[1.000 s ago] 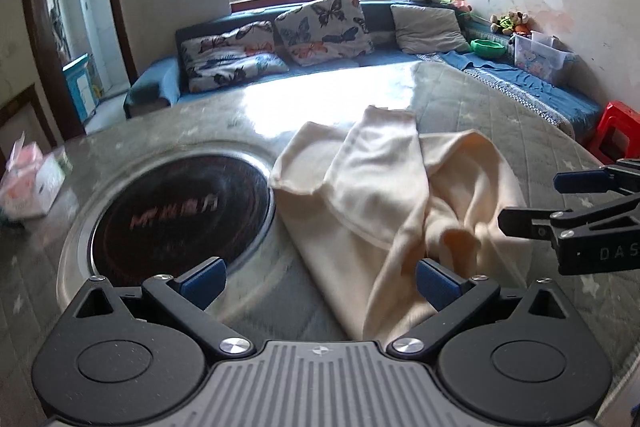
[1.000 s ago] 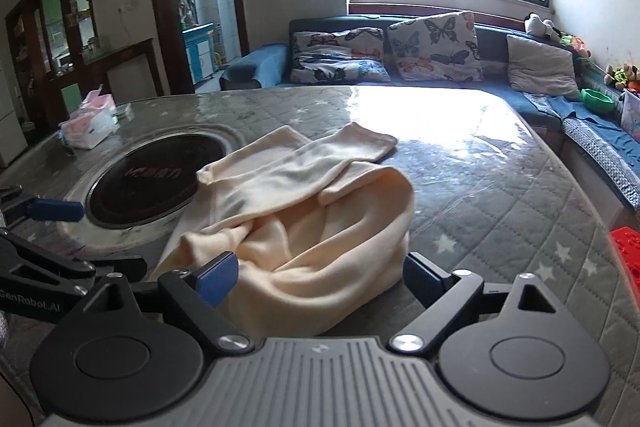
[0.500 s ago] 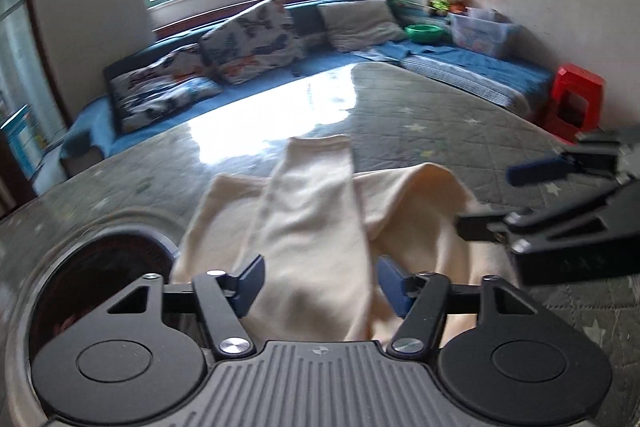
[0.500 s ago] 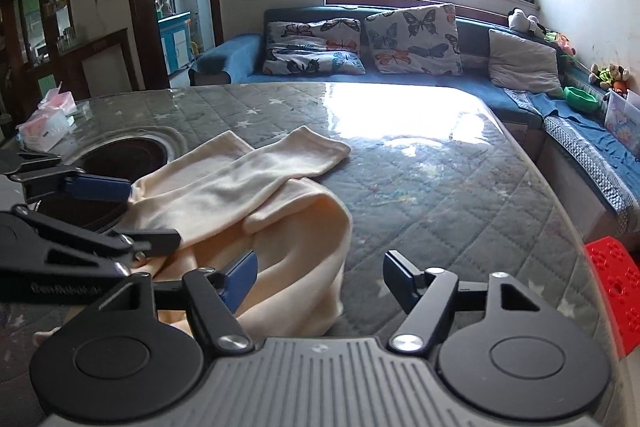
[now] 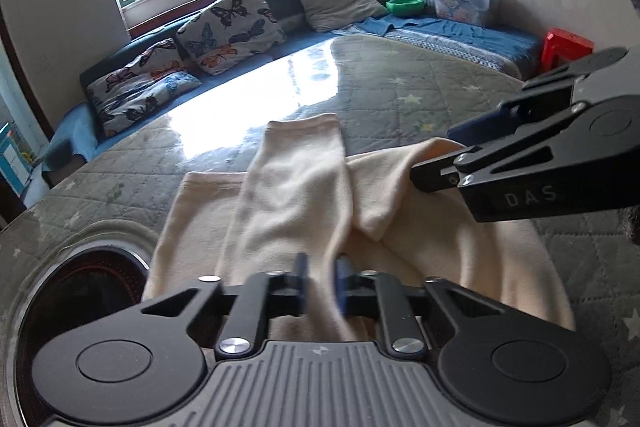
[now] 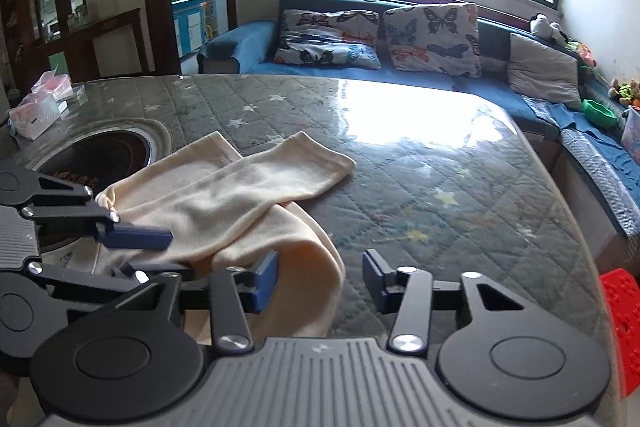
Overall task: Fold clothes
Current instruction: 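Grasp the sweatshirt edge with the left gripper while the right gripper grasps another edge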
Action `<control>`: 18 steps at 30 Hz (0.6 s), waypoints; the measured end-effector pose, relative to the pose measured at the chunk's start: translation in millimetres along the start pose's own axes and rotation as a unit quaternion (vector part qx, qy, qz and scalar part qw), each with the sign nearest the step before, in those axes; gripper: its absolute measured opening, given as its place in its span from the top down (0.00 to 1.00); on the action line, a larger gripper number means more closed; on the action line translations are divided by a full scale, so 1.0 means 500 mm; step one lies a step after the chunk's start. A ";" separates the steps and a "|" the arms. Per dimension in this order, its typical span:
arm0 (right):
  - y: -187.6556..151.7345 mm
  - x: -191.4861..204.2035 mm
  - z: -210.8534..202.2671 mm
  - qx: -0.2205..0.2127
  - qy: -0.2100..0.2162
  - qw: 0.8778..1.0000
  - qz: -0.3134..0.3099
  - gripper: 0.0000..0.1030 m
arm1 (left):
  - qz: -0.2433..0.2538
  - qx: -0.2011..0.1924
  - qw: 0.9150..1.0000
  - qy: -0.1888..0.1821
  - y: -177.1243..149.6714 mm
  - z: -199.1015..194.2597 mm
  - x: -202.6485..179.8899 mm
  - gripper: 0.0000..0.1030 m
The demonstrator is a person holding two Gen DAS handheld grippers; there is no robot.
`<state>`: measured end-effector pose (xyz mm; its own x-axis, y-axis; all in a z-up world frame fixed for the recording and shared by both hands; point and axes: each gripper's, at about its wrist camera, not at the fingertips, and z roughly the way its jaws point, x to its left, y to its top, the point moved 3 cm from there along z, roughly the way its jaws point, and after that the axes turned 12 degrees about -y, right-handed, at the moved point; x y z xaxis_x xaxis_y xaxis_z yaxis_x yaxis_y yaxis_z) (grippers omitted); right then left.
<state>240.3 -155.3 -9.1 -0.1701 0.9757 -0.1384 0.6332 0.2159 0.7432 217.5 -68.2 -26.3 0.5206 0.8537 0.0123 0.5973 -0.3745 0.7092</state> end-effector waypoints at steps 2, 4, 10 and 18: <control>0.001 0.004 0.010 0.000 0.005 1.000 -0.001 0.70 | -0.007 -0.008 1.000 0.004 0.003 -0.010 0.012 0.95; 0.000 0.009 0.015 -0.001 0.004 1.000 -0.005 0.76 | -0.015 -0.017 1.000 0.013 0.001 -0.021 0.023 0.96; -0.005 -0.011 -0.010 -0.021 -0.016 1.000 0.001 0.95 | -0.069 -0.054 0.995 0.040 -0.007 -0.085 0.074 0.97; -0.013 -0.057 -0.068 -0.048 -0.059 0.997 0.018 0.98 | -0.144 -0.096 0.981 0.081 -0.077 -0.221 0.152 0.97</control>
